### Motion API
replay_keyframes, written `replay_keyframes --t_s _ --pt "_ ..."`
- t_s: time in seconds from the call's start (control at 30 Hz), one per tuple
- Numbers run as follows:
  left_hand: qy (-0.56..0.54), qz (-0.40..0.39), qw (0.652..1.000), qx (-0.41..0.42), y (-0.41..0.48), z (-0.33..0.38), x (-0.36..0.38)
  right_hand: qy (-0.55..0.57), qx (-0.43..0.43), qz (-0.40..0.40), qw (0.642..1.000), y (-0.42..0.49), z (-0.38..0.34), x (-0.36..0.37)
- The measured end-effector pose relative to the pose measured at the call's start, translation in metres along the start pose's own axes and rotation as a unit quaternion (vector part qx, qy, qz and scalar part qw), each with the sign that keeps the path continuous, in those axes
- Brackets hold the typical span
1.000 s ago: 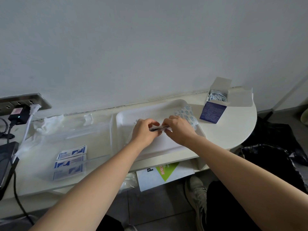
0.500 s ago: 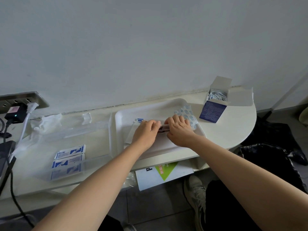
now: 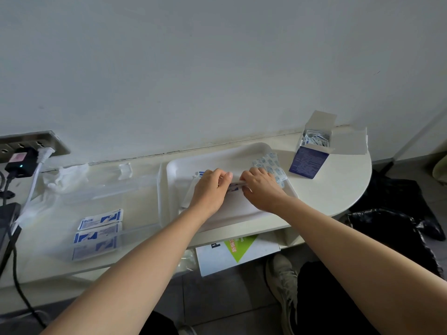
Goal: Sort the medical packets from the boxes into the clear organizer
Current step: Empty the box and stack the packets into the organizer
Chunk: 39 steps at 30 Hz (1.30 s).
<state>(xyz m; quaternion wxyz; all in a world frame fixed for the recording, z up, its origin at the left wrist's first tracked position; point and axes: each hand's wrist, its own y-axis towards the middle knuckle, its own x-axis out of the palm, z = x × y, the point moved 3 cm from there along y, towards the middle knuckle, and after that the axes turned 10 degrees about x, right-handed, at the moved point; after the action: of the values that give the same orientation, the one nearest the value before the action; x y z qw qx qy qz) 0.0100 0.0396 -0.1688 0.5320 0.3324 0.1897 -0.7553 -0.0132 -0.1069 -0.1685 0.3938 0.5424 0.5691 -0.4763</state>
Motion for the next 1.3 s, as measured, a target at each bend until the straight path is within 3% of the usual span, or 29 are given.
replay_keyframes --t_s 0.23,0.47,0.7,0.93,1.2,1.3 --pt "0.076 -0.004 0.997 0.02 -0.002 -0.005 -0.008 0.001 -0.012 0.004 1.0 0.001 0.003 0.001" --pt "0.003 0.049 0.999 0.017 -0.004 0.004 -0.013 0.038 -0.043 0.084 0.995 0.001 -0.001 -0.007" --pt "0.043 0.033 0.999 -0.004 -0.003 -0.011 -0.006 0.022 -0.03 0.052 0.998 -0.001 0.002 -0.005" --pt "0.021 -0.04 0.999 0.011 -0.006 0.0 0.001 0.059 -0.03 0.023 0.998 0.001 0.0 0.004" --pt "0.077 -0.016 0.997 0.019 -0.005 -0.004 0.0 0.152 -0.016 -0.023 0.988 0.0 0.004 -0.004" --pt "0.073 -0.013 0.997 0.017 -0.007 -0.005 -0.003 0.114 0.008 0.006 0.993 -0.001 0.009 -0.009"
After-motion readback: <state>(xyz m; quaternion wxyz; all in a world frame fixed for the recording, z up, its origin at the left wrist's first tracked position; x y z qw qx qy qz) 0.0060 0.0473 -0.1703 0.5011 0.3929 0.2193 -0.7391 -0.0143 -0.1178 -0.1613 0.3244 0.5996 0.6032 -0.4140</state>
